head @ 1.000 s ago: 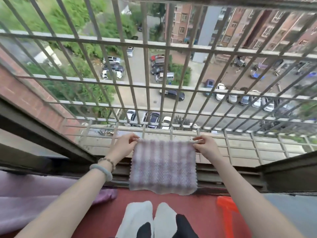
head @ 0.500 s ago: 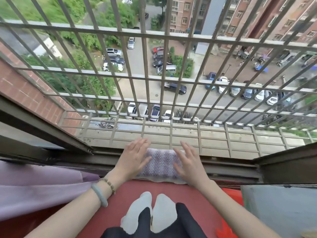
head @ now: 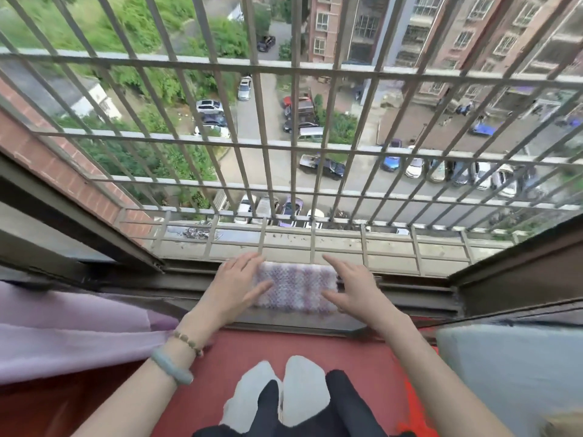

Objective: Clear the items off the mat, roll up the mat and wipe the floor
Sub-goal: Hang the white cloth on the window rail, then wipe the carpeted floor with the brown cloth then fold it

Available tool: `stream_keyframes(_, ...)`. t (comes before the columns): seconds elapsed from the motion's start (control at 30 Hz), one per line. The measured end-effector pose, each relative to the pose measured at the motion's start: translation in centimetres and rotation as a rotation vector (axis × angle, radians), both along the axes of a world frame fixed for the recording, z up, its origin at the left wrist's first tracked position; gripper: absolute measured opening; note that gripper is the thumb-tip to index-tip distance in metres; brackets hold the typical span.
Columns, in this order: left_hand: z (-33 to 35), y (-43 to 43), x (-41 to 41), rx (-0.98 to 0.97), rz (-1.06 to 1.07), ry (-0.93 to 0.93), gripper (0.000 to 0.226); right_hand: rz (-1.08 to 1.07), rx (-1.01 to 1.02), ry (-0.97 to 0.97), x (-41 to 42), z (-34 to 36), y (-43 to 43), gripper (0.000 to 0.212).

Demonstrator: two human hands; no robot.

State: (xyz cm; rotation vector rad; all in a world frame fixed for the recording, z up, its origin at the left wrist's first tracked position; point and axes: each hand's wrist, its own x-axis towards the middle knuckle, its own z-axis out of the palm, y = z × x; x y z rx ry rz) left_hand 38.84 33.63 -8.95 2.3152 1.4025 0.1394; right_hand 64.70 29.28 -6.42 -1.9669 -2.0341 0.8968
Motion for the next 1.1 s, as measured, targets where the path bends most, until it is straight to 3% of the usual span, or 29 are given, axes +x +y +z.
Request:
stream_keyframes(0.1,3.9,-0.5,0.4,-0.079,0.078,-0.259,0.098,-0.071,-0.030,0.214,1.9,3.2,-1.6,0.068)
stream_keyframes(0.23,7.0,-1.3,1.6,-0.201,0.102,-0.393,0.075,-0.216,-0.039,0.414,3.5,5.5,-4.7,0.070)
stream_keyframes(0.37,8.1,-2.9,3.0,-0.333,0.032,-0.520,0.087,-0.365,0.040,0.564,3.1,6.6,-8.9,0.070)
stream_keyframes(0.67,8.3,-12.0,5.4,-0.398,-0.306,-0.614,0.105,-0.776,0.244,0.739,0.7,7.6,-24.6,0.078)
stream_keyframes(1.0,8.8,-23.3,13.0,-0.506,-0.647,-0.506,0.099,-1.126,0.393,0.682,1.6,8.8,-42.7,0.080)
stream_keyframes(1.1,8.2,-27.5,16.0,-0.532,-0.695,-0.481,0.114,-1.198,0.409,0.677,3.0,8.5,-47.5,0.079)
